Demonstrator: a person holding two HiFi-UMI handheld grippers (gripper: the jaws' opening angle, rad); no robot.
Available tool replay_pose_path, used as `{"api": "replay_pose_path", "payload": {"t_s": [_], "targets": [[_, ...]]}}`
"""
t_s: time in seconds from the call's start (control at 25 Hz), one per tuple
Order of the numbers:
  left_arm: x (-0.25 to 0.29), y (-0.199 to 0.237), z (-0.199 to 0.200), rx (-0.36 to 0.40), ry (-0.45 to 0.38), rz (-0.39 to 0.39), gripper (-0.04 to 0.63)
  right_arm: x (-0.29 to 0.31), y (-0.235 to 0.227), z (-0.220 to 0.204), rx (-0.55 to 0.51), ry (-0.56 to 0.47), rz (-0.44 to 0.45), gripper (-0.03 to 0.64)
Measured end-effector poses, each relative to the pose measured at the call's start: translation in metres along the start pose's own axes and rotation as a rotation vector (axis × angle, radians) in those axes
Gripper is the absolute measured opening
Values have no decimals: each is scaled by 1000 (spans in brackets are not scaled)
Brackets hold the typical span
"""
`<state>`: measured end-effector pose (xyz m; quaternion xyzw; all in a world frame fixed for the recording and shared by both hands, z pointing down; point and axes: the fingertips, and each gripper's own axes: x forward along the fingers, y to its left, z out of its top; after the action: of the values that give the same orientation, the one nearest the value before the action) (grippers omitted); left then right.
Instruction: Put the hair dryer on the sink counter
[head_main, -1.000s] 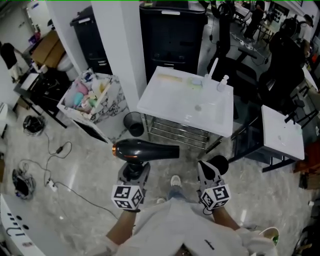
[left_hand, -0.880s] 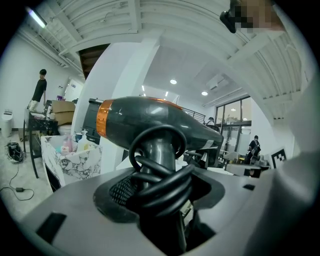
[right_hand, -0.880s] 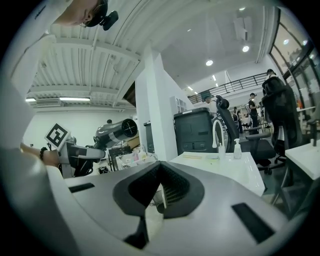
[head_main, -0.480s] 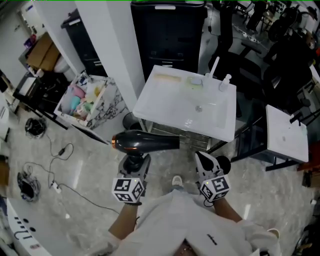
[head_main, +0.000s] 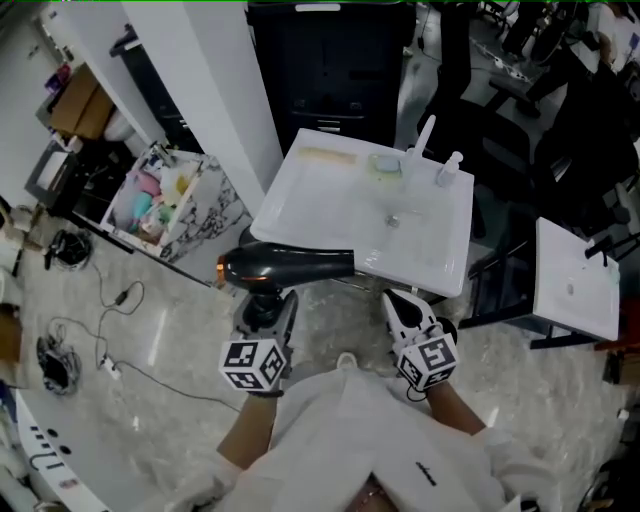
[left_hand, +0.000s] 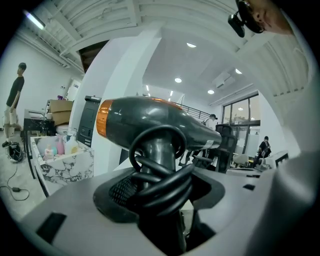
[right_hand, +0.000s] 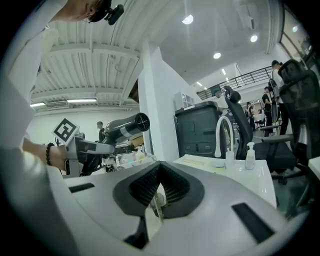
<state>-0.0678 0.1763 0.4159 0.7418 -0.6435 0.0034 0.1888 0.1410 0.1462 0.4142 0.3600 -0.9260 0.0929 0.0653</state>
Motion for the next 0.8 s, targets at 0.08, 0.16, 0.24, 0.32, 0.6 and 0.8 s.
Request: {"api": "replay_pose_path", "payload": {"t_s": [0.08,0.16,0.24,0.32,0.6,0.8], "targets": [[11,-4,-1,2,9,-6,291,3,-8,-4,6,8,1,17],[20,-7,0,13,17,-15,291,6,-14,-7,14,15,0,17],[28,-8,1,24,26,-24,291,11,-19,-9,22,21,-1,17],[38,-7,2,29,35,-32,293,18,-23,-10,24,25,-2,17],[92,9,6,29,67,-61,291,57,-41,-11,7,50,-4,17],[150,32,18,21,103,-91,291,105,-58,-5,18,76,-13,17]]}}
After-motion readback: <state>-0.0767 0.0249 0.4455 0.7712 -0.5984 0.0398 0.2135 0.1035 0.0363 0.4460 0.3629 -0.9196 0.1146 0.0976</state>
